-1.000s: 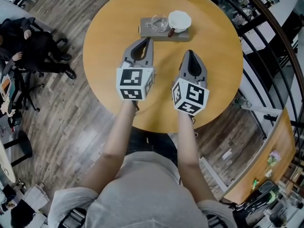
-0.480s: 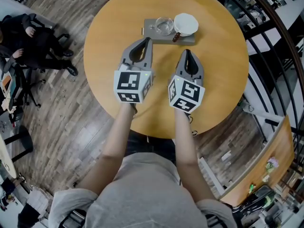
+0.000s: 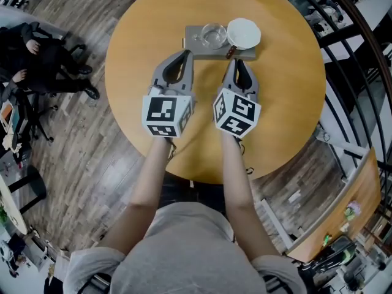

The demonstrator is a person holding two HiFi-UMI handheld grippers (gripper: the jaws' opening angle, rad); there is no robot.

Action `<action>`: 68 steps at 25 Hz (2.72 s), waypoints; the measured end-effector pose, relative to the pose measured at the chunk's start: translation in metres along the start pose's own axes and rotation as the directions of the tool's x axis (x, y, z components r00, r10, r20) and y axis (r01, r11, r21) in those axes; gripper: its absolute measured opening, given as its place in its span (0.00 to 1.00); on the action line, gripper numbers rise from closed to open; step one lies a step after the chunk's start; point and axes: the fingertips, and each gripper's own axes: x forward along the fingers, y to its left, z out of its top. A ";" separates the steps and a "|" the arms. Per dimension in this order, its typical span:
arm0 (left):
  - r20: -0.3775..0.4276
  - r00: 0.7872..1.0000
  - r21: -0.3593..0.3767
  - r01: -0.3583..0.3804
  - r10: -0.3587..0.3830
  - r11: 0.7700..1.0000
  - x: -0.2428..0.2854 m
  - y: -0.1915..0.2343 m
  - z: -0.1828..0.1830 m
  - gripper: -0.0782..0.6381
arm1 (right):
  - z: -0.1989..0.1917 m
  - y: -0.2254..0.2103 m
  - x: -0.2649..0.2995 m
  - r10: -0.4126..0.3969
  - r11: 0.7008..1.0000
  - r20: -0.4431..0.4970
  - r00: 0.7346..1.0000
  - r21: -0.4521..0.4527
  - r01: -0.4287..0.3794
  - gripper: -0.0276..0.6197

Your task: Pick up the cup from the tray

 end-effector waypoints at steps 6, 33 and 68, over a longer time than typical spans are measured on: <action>-0.019 1.000 -0.007 0.000 0.000 1.000 0.010 0.010 -0.009 0.12 | -0.017 0.004 0.034 -0.010 1.000 -0.061 0.998 -0.009 0.009 0.22; -0.074 0.997 -0.057 -0.006 0.001 0.998 0.032 0.022 -0.045 0.12 | -0.055 -0.037 0.081 -0.254 0.965 -0.157 0.954 -0.102 0.241 0.17; -0.037 0.999 -0.049 0.027 -0.028 0.998 0.038 0.005 -0.031 0.12 | -0.009 -0.082 0.014 -0.200 0.979 -0.006 0.980 -0.032 0.199 0.09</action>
